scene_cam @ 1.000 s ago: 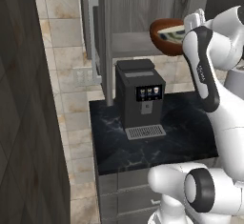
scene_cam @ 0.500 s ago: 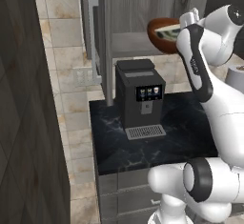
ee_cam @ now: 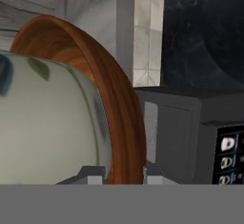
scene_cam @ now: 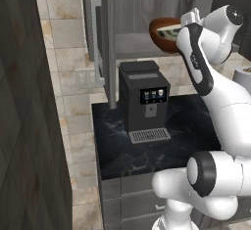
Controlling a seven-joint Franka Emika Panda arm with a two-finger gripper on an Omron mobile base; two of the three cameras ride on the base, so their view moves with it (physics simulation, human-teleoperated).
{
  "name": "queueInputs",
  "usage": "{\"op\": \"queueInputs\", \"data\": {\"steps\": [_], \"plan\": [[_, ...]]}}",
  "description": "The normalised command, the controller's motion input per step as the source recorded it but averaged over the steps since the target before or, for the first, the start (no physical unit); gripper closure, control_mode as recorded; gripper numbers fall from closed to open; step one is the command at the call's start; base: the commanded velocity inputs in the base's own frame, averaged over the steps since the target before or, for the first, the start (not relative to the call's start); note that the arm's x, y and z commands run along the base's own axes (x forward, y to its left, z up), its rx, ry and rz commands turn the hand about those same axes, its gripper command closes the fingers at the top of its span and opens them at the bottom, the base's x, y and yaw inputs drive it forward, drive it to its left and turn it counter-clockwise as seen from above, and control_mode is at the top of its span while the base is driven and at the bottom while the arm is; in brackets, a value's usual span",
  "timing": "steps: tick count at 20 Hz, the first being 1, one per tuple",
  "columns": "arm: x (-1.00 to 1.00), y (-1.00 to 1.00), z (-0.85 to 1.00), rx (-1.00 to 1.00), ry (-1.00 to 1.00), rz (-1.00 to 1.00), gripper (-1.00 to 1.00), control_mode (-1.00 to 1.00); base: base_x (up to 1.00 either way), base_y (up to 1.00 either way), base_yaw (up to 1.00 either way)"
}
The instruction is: Pick up the bowls on the counter and stack them on top of one another in the open cabinet. Place the smaller bowl on top of the larger bowl.
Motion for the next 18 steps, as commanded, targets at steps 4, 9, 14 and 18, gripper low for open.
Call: {"op": "queueInputs", "data": {"steps": [4, 9, 14, 18], "plan": [[0.27, 0.0, 0.0, 0.02, 0.0, 0.0, 1.0, -1.0, 0.0, 0.0, 0.0], [0.24, 0.0, 0.0, 0.0, 0.0, 0.0, 1.0, -1.0, 0.0, 0.0, 0.0], [0.22, 0.0, 0.0, 0.0, 0.02, -0.01, 1.0, -1.0, 0.0, 0.0, 0.0], [0.19, 0.01, 0.0, 0.0, 0.02, -0.01, 1.0, -1.0, 0.0, 0.0, 0.0]]}}
